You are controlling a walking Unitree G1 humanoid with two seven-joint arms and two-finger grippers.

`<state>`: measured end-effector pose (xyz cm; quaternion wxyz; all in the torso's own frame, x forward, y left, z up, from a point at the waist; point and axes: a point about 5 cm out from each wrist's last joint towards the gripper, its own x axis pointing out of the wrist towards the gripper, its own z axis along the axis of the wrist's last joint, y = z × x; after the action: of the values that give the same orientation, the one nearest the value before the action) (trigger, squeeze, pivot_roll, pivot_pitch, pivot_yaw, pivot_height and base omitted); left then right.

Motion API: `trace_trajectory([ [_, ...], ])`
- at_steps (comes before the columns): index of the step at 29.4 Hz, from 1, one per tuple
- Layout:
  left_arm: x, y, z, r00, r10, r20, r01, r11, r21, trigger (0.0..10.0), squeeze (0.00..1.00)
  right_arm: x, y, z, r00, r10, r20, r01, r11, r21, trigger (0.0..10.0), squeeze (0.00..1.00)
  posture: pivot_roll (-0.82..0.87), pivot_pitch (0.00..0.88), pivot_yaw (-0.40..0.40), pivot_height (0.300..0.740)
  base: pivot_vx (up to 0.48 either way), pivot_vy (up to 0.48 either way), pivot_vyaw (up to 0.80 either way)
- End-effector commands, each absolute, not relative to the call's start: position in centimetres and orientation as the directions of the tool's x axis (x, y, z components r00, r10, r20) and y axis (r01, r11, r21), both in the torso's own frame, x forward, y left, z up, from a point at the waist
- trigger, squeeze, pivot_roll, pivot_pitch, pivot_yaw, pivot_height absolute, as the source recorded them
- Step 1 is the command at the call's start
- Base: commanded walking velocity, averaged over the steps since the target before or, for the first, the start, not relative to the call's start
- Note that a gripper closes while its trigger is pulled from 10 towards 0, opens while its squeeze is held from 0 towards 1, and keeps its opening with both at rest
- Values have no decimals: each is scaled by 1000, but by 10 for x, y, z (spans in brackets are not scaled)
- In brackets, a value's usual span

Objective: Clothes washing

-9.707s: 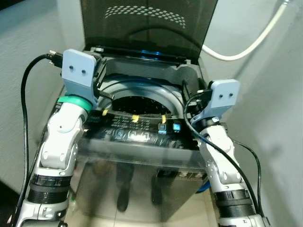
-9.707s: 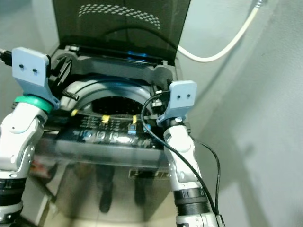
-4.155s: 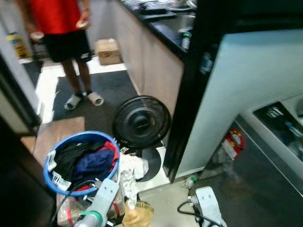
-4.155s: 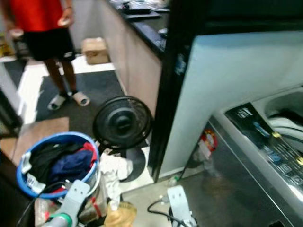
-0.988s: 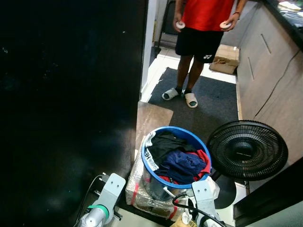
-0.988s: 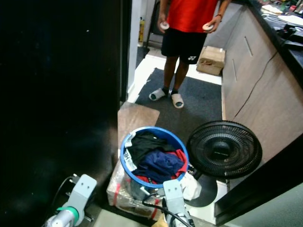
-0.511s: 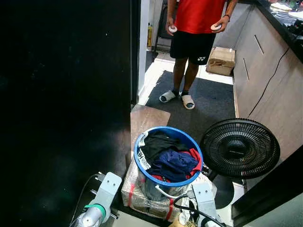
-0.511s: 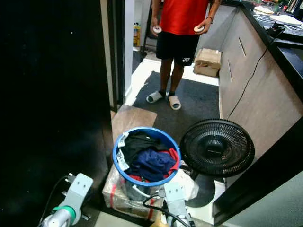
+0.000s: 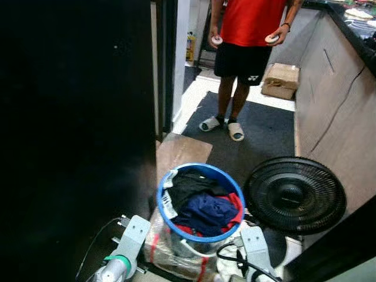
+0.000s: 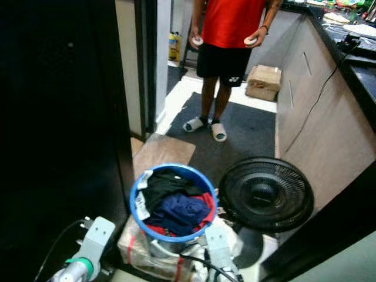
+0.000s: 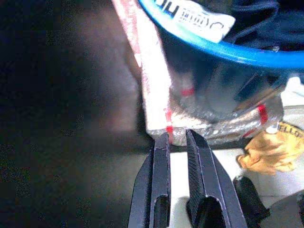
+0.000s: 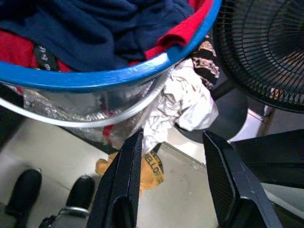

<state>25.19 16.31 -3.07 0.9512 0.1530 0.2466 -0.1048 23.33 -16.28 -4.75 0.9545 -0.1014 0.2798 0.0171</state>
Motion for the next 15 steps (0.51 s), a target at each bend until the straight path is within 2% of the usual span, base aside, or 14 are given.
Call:
trace_trajectory([
  [1,248,161,-34,849,-128,-512,280,931,232,10000,0,227,-167,-52,828,-36,-559,-84,979,-188,10000,0,66,0,6,740,0,0,0],
  [15,248,162,-34,847,-116,-519,268,936,228,10000,0,227,-166,-52,827,-36,-561,-83,979,-185,10000,0,66,0,9,740,0,0,0],
])
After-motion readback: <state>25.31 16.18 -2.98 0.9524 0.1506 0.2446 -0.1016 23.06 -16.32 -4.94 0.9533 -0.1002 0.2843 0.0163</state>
